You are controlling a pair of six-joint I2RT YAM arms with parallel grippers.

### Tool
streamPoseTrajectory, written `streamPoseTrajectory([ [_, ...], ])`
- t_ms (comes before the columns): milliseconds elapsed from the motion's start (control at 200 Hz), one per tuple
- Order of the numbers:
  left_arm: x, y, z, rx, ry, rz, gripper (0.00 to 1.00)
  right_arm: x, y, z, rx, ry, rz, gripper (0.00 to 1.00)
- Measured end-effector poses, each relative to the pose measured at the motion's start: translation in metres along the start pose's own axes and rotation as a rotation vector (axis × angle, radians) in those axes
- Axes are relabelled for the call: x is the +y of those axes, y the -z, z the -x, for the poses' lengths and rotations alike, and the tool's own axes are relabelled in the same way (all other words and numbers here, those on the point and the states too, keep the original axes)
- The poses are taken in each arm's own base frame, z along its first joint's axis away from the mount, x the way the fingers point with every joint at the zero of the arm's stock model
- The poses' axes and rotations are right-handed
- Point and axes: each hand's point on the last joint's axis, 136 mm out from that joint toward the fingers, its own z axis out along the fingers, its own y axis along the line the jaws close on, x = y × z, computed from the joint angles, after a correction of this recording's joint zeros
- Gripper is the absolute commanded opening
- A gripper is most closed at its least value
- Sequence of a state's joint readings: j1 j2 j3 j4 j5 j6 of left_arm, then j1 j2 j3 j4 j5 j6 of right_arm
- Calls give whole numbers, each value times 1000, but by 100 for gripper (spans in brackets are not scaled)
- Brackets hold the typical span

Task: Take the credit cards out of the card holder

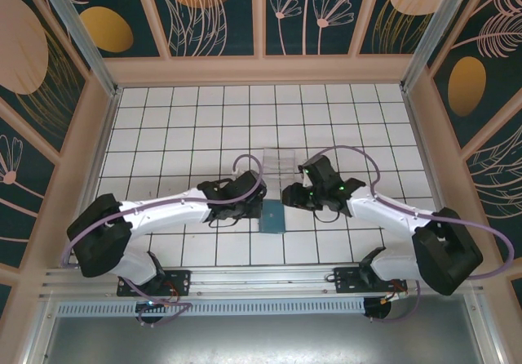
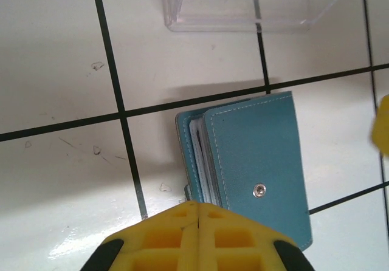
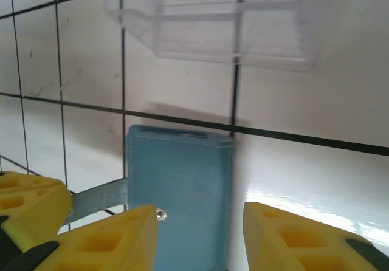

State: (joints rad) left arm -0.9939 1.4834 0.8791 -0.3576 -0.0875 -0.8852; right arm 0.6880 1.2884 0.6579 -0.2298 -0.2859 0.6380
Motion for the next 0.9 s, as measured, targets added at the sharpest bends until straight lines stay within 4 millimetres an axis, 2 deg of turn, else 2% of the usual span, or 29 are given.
streamPoseTrajectory([
  [155,8,-1,-4,-14,23,-15,0,23,-15,-6,51,36,-8,46],
  [285,9,4,-7,-27,41,-56,0,31,-26,-11,86,37,-36,48],
  [510,-7,23,6,-89,61,-163,0,34,-45,-20,140,43,-103,62],
  [901,-5,23,5,-85,65,-168,0,25,-47,-24,156,46,-168,63],
])
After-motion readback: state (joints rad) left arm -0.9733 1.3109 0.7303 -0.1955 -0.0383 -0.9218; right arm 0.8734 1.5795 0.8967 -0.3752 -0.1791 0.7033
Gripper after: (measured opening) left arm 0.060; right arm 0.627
